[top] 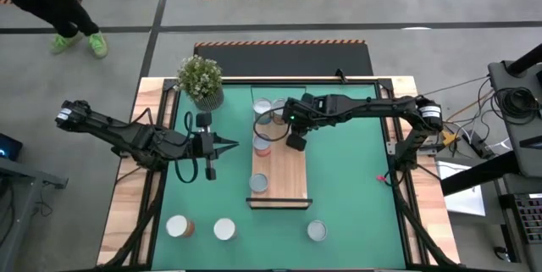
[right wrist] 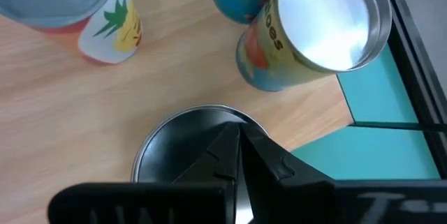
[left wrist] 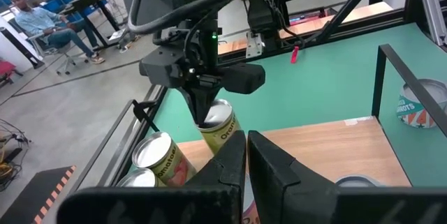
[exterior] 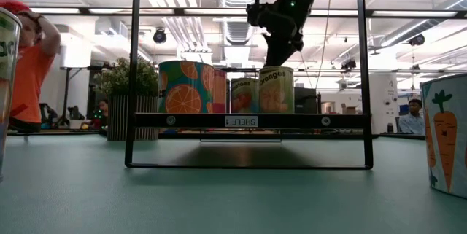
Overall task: Pick and place cans onto a shelf
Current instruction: Put the canned oranges on the shelf
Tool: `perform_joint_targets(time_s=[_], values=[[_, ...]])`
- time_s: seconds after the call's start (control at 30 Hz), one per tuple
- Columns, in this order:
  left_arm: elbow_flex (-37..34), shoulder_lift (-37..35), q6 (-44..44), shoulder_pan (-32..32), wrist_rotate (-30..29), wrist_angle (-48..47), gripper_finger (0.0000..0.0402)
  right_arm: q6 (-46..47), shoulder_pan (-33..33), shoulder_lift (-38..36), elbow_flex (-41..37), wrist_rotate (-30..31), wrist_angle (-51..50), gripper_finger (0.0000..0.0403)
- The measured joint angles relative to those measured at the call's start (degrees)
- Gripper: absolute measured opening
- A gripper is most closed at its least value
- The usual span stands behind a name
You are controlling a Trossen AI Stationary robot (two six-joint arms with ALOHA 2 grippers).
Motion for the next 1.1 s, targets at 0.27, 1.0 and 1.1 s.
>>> perform_joint_targets(time_s=[0.27,1.0,1.1], values=[[0.0,0.0,-0.01,0.0,0.0,0.2,0.0,8.93,0.0,0.0,0.53,3.21,-2.98,0.0009],[0.0,0.0,-0.24,0.0,0.0,-0.23,0.0,-4.24,-0.48,-0.37,4.42,-9.25,-4.03,0.0009],[0.0,0.0,-0.46,0.0,0.0,-0.28,0.0,-4.57,-0.39,1.06,4.26,-9.12,-3.68,0.0009]])
